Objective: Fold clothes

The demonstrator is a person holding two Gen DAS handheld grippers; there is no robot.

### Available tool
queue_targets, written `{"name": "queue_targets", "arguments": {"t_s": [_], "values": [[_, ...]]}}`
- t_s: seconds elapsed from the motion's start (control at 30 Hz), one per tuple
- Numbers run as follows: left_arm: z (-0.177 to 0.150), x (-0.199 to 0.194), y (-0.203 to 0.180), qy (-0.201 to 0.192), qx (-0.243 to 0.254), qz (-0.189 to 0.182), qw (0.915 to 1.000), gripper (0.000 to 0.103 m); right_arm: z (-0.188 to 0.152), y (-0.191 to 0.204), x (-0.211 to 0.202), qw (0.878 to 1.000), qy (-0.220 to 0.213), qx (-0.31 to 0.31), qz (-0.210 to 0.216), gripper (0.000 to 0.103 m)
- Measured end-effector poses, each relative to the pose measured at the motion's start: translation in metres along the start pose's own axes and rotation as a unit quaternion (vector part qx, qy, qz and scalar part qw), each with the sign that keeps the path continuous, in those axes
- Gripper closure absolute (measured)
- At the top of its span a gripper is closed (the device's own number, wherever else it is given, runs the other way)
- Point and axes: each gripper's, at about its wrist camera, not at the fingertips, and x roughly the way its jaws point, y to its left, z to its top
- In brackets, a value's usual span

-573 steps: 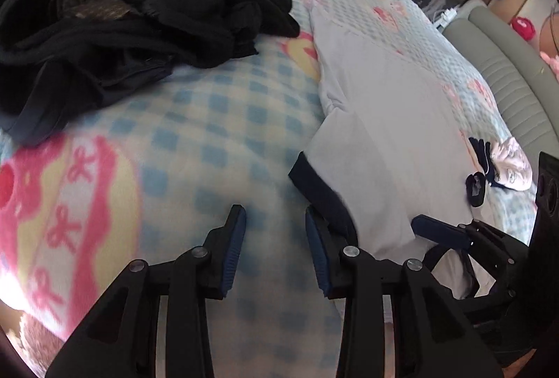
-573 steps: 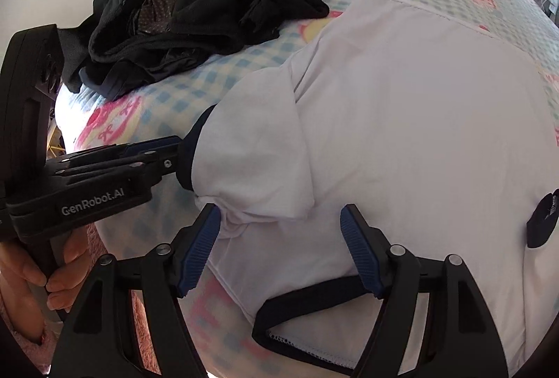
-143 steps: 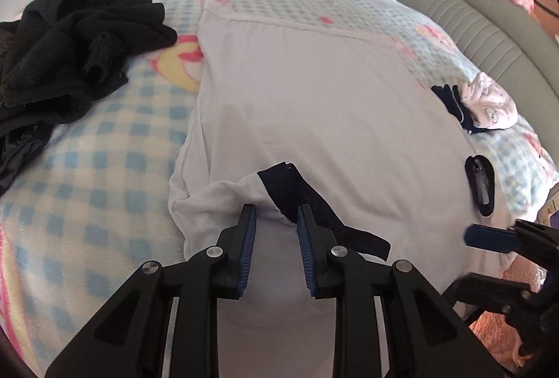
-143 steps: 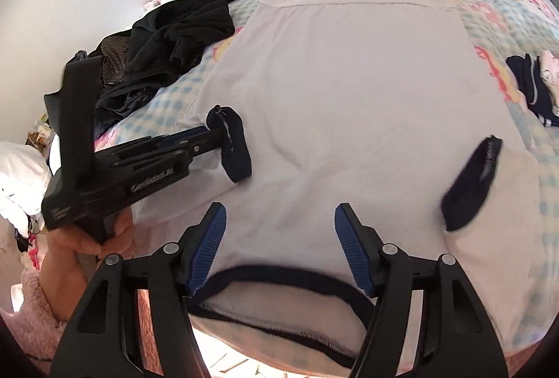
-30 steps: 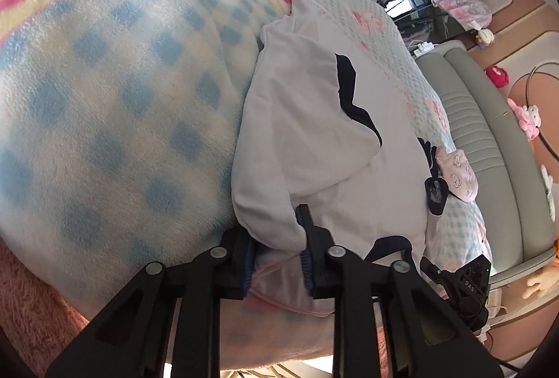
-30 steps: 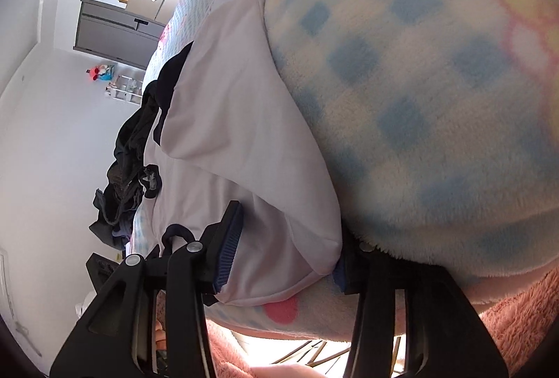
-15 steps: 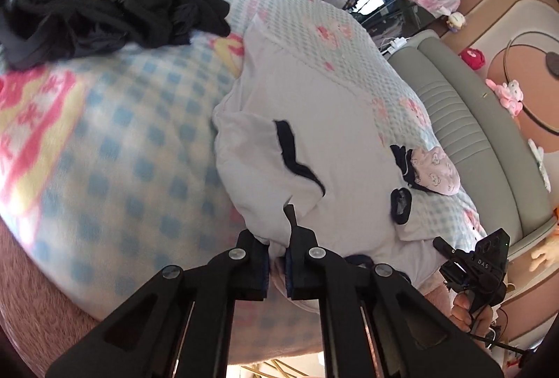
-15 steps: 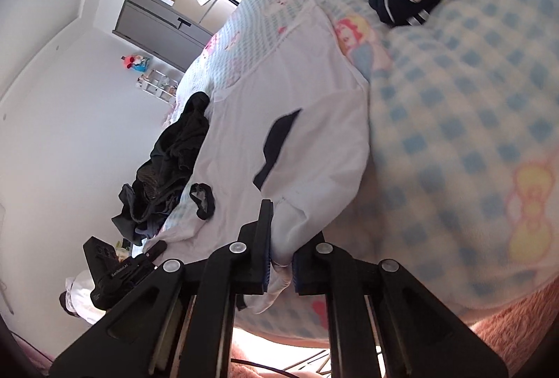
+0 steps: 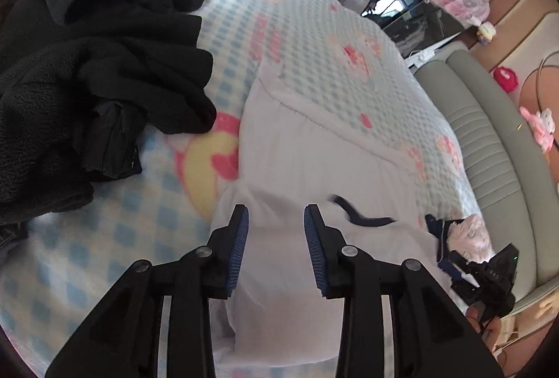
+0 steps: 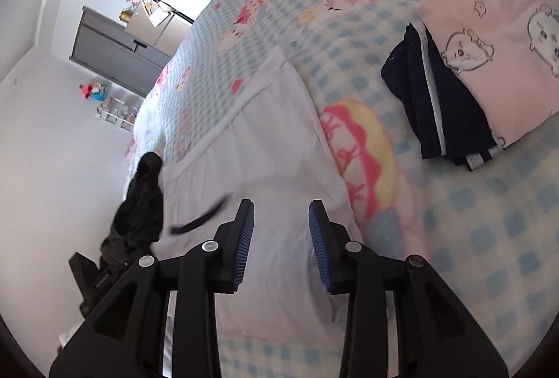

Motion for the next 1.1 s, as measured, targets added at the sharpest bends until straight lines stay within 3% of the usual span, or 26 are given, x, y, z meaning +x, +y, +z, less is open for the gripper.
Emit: {"name": "queue_targets", "arguments": {"t_s": [0.03, 0.1, 0.13, 0.37, 0.47, 0.5, 0.53, 0.63, 0.67, 0.7, 0.9, 1.1], "values": [[-0.002, -0.008, 0.001, -0.018, -0.001, -0.006, 0.9998, 0.051, -0.004, -0.001, 0.0, 1.0, 0.002, -0.003, -0.003, 0.056], [-0.012, -0.024, 0.007, -0.044, -0.01, -0.006, 0.9989, 0.043, -0.012, -0.004, 0.001, 1.0, 0.005, -0.008, -0.008, 0.043], [-0.018, -0.026, 0.011, -0.039, -0.014, -0.007, 0.9991, 0.043, -0.016, -0.005, 0.001, 1.0, 0.006, -0.011, -0.011, 0.033], [-0.07, -0.004, 0.034, 0.033, -0.024, -0.025, 0.9988, 0.033, -0.043, -0.014, 0.002, 0.999, 0.017, -0.029, -0.03, 0.024], [-0.073, 0.011, 0.025, 0.046, 0.005, -0.041, 0.9981, 0.039, -0.045, -0.011, 0.021, 0.997, 0.022, -0.059, -0.047, 0.011], [-0.072, 0.015, 0.023, 0.048, 0.009, -0.042, 0.9979, 0.045, -0.046, -0.01, 0.028, 0.996, 0.024, -0.066, -0.054, 0.011], [-0.071, 0.019, 0.021, 0.048, 0.005, -0.039, 0.9981, 0.054, -0.046, -0.008, 0.032, 0.995, 0.025, -0.069, -0.064, 0.014], [-0.068, 0.02, 0.013, 0.037, 0.001, -0.029, 0.9989, 0.076, -0.048, 0.003, 0.025, 0.994, 0.013, -0.083, -0.065, 0.06], [-0.067, 0.013, 0.006, 0.026, 0.012, -0.028, 0.9992, 0.077, -0.05, 0.008, 0.019, 0.994, 0.007, -0.087, -0.063, 0.071], [-0.067, 0.006, -0.002, 0.017, 0.025, -0.026, 0.9992, 0.079, -0.05, 0.011, 0.012, 0.994, 0.002, -0.091, -0.059, 0.075], [-0.067, -0.05, -0.035, 0.013, 0.062, -0.048, 0.9968, 0.08, -0.058, 0.024, -0.056, 0.996, -0.024, -0.089, -0.008, 0.081], [-0.116, -0.101, -0.029, 0.066, 0.061, -0.037, 0.9952, 0.079, -0.109, 0.011, -0.111, 0.998, -0.017, -0.061, -0.005, 0.081]]}}
